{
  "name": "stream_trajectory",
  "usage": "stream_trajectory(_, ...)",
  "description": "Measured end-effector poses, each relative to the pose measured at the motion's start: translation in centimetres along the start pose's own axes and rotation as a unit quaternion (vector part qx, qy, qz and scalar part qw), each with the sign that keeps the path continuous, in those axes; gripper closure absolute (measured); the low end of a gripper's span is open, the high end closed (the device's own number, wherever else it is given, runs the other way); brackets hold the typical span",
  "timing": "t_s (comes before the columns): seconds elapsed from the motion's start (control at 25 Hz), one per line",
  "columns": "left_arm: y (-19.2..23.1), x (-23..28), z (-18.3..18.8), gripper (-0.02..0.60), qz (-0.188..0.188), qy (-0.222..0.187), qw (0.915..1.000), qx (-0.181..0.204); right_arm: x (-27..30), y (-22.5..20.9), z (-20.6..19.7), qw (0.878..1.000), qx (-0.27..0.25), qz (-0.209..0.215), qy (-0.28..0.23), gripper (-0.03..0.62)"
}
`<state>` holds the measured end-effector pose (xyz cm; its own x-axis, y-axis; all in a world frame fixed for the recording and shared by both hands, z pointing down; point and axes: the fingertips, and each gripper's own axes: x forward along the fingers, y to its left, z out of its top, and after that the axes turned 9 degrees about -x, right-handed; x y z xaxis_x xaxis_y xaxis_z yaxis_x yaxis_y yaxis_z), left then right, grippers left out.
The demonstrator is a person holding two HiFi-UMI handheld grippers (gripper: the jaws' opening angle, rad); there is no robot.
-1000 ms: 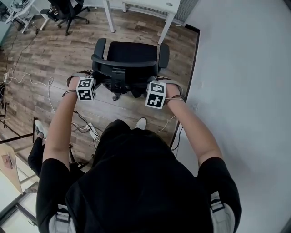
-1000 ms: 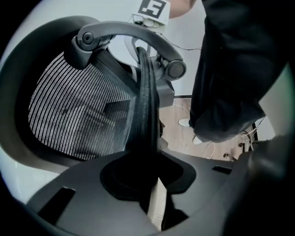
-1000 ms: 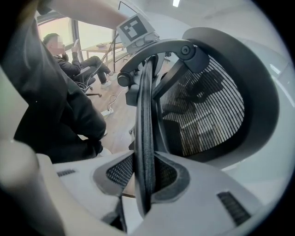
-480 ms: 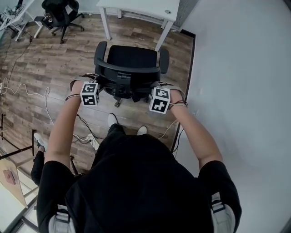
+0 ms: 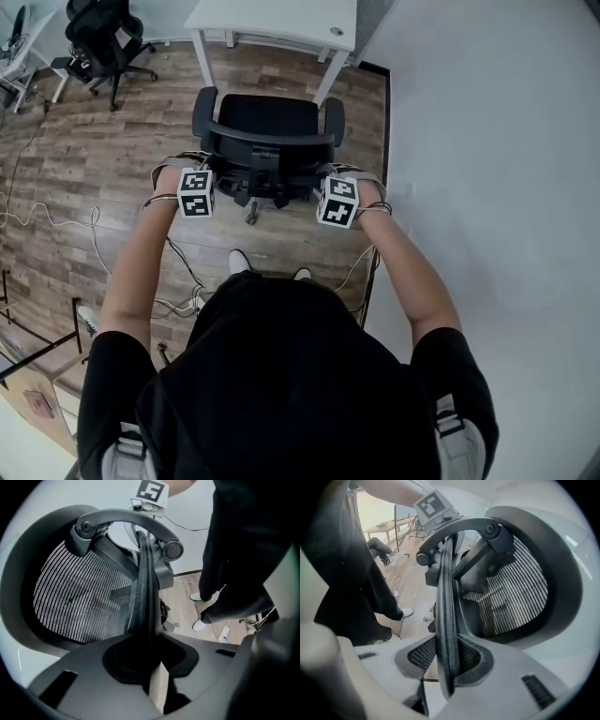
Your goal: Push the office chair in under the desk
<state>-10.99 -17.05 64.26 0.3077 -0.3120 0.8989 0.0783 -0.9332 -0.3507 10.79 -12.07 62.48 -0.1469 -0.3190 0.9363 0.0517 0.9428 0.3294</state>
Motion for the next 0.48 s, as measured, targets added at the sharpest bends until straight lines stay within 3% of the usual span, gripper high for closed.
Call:
stream_trajectory(0.24, 5.0, 0.7, -2.8, 0.509, -0.001, -0.011, 0.9997, 0.022, 1.5, -4.3, 1.8, 1.0, 0.023, 0.003, 0.01, 0.482)
stream_trajectory(0.4, 10.9, 0.5, -5.6, 0.509, -0.009, -0.016, 0.9994, 0.029, 1.9, -10.2, 3.9, 0.999, 0.031, 0.0, 0.017, 0.482)
stream_trajectory(0.48, 10.9, 1.1, -5.6, 0.509, -0.006, -0.018, 0.9992, 0.034, 2.5, -10.0, 3.7, 0.999, 0.035, -0.004, 0.018, 0.48)
